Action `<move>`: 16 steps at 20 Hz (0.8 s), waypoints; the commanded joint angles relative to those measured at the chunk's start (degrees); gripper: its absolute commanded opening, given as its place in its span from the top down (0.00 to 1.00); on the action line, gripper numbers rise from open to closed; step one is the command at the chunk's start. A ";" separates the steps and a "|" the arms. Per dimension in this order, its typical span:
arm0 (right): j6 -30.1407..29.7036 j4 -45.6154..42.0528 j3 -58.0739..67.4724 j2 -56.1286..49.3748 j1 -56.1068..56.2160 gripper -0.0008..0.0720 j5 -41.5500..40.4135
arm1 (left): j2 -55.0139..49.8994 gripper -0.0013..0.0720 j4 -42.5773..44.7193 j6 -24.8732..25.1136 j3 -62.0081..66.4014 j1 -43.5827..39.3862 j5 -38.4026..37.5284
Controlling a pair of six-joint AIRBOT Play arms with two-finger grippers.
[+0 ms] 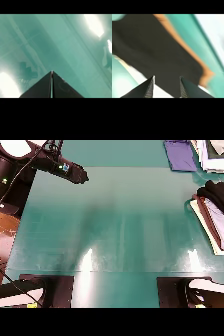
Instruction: Fold the shirts.
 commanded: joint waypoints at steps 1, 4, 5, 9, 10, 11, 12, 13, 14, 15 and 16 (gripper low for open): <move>5.16 9.16 0.00 0.31 5.31 0.46 1.81 | -0.04 0.94 -0.07 0.04 -0.02 -0.02 0.00; 5.49 14.93 0.02 0.33 15.54 0.46 3.96 | -0.02 0.94 0.00 0.04 0.00 0.00 0.83; 5.49 14.75 0.02 0.33 19.26 0.46 4.46 | -0.02 0.94 -0.04 -0.02 0.00 0.00 -0.04; 5.42 14.71 0.02 0.31 33.68 0.47 3.93 | -0.02 0.94 -0.09 0.02 0.00 0.00 1.11; 5.29 14.64 0.02 0.31 36.83 0.60 3.34 | -0.02 0.94 -0.09 0.02 0.00 0.00 1.73; 4.61 14.62 0.02 0.31 39.32 0.81 2.84 | -0.02 0.94 -0.11 0.02 0.00 -0.02 2.32; 3.67 14.43 0.02 0.31 41.55 0.96 2.54 | -0.02 0.94 -0.15 0.02 0.00 0.00 2.67; 3.23 14.36 0.02 0.31 43.43 0.96 2.49 | -0.02 0.94 -0.15 0.02 0.00 0.00 2.78; 3.23 14.38 0.02 0.31 43.69 0.96 2.49 | -0.02 0.94 -0.15 0.02 0.00 0.00 2.80; 3.23 14.36 0.02 0.31 46.16 0.96 2.49 | -0.02 0.94 -0.15 0.02 0.00 0.00 2.84; 3.23 14.36 0.02 0.31 46.82 0.96 2.51 | -0.02 0.94 -0.15 0.02 0.00 0.00 3.06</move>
